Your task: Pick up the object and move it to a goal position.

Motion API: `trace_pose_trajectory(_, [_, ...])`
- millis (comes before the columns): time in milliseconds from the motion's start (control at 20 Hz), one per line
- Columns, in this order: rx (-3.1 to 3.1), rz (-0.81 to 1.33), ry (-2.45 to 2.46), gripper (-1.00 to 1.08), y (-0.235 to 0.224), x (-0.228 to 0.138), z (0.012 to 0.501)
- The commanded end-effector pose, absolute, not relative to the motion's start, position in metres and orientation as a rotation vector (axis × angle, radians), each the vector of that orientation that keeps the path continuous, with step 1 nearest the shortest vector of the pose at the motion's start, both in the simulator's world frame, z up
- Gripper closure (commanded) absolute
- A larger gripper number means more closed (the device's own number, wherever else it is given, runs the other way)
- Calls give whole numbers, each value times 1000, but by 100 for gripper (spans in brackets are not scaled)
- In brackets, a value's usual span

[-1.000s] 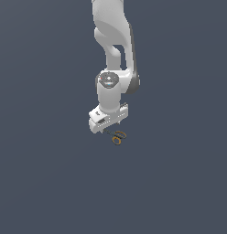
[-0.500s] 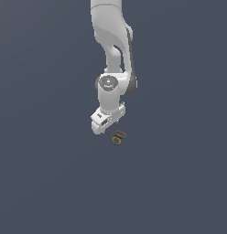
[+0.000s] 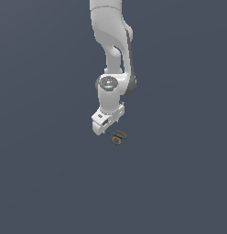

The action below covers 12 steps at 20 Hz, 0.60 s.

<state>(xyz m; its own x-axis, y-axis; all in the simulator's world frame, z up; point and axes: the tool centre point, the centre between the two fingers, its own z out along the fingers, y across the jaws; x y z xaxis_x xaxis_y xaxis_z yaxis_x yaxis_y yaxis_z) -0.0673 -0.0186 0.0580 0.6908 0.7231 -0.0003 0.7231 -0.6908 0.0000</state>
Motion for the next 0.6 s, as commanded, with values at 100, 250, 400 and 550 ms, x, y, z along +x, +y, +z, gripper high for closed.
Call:
trace_pose_trajectory(100, [2888, -1, 1236, -92, -19, -68, 51])
trace_pose_trajectory(250, [2887, -1, 1239, -92, -18, -68, 40])
trace_pose_trajectory(400, [2886, 0, 1241, -92, -18, -69, 25])
trace_pose_trajectory(550, [2886, 0, 1242, -92, -18, -69, 14])
